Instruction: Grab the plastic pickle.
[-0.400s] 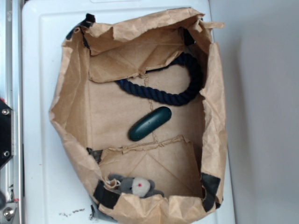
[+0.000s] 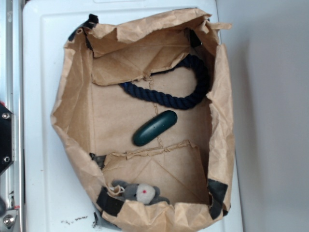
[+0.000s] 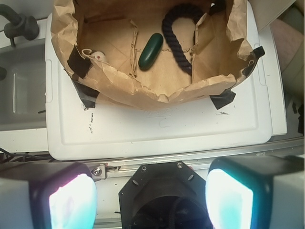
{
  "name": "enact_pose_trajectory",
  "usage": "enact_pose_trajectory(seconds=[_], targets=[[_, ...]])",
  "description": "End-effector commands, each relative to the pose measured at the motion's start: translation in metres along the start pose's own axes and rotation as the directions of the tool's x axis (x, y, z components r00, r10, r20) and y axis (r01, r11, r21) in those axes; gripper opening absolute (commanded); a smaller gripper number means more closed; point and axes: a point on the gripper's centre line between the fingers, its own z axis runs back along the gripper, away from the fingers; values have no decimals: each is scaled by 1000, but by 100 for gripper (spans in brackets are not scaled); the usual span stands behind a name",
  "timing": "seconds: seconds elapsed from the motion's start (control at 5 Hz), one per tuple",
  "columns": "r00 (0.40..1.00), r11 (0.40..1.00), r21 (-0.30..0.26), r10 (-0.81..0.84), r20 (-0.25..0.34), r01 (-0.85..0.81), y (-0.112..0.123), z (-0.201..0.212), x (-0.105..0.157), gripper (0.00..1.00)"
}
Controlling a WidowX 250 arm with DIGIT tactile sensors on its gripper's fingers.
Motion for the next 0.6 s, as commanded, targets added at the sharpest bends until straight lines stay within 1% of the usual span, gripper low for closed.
enact_pose_trajectory(seconds=[0.0, 0.2, 0.4], targets=[[998, 999, -33, -18, -66, 16, -28, -16, 74, 100], [998, 998, -50, -50, -36, 48, -30, -26, 87, 100], [998, 998, -50, -50, -36, 48, -30, -26, 87, 100]])
